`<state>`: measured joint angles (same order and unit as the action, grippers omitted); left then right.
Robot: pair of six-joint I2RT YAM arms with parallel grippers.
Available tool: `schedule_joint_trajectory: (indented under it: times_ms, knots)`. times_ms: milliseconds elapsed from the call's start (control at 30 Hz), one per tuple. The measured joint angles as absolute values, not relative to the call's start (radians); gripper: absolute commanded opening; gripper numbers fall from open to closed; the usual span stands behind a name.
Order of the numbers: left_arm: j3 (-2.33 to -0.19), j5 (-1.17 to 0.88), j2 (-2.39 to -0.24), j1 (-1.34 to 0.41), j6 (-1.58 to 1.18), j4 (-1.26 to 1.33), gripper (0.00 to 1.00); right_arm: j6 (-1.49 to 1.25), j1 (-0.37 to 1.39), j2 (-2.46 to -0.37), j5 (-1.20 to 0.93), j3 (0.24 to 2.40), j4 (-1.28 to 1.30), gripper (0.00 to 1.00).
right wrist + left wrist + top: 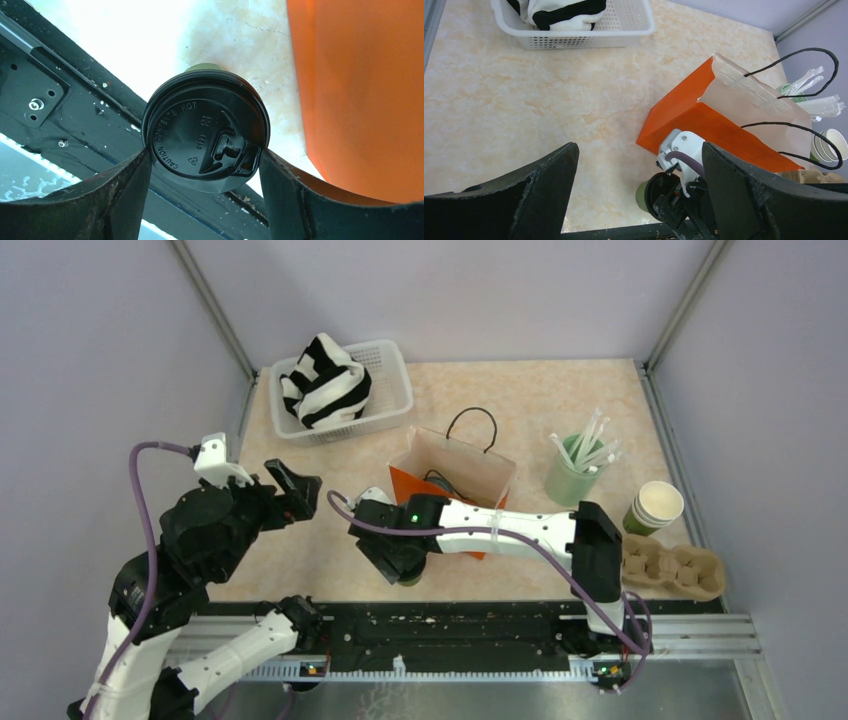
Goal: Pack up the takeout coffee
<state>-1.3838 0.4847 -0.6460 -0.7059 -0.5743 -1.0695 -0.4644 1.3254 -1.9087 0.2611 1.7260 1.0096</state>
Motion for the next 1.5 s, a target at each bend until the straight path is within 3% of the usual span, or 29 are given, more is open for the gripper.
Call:
schedule_joint_trajectory:
  times_ms: [167,333,467,667,933,1267,1500]
  knots:
    - [-1.397,0.474,-0.662,-0.706,-0.575,-1.069,0.98,-0.426,1.336,-1.865,0.282,1.727,1.007,0.63]
    - [-1.475,0.443,-0.754,-0.706,-0.573,-1.064,0.98,-0.365,1.374,-1.626,0.297,1.727,0.949,0.61]
    - [-1.604,0.4,-0.902,-0.706,-0.533,-1.044,0.98,-0.313,1.387,-1.383,0.326,1.798,0.919,0.62]
    - [-1.946,0.25,-1.261,-0.694,-0.429,-1.056,0.97,-0.263,1.387,-1.223,0.469,2.019,0.942,0.62]
    - [-2.027,-0.024,-1.592,-0.595,-0.357,-1.126,0.86,-0.221,1.387,-1.17,0.665,2.104,1.092,0.62]
    - [-2.011,-0.117,-1.665,-0.581,-0.316,-1.173,0.67,-0.222,1.387,-1.179,0.772,2.102,1.296,0.55]
    - [-1.943,-0.096,-1.7,-0.581,-0.295,-1.18,0.59,-0.228,1.368,-1.211,0.758,2.102,1.341,0.53]
